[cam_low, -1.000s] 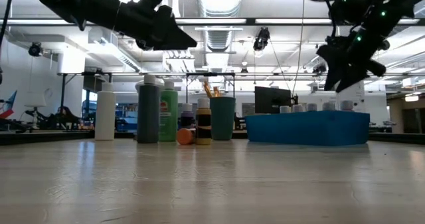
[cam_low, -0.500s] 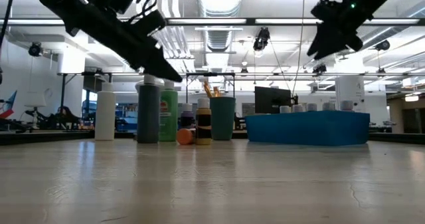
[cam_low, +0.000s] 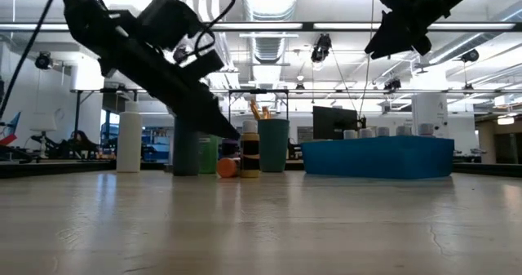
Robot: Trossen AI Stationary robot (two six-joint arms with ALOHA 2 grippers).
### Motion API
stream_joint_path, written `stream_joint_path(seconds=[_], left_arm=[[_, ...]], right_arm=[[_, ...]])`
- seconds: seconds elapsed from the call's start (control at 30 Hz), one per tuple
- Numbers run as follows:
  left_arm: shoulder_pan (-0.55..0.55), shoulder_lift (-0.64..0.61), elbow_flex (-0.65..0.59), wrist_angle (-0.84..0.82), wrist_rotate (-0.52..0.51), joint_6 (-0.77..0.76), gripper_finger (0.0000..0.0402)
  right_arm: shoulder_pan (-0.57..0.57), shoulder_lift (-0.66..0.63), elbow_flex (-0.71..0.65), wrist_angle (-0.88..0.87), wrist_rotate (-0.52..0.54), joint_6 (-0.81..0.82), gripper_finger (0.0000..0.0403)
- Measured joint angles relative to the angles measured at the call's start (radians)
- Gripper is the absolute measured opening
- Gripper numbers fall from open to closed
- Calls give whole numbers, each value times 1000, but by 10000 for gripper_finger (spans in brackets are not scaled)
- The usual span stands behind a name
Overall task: Pick & Place Paint Supplies
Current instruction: Put the yellow paint bottle into the blue bin
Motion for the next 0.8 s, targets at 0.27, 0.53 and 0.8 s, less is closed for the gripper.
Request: stream_joint_path(seconds=[0.27,0.53,0.8], left_arm=[[2,108,49,29,-88,8,291],[2,116,74,20,-133,-57,291],[-17,116,74,-6,-227,-170,291]], right_arm=[[1,0,0,0,-19,0,142],[0,0,0,0,-18,-7,161],[0,0,0,-3,-18,-15,168]])
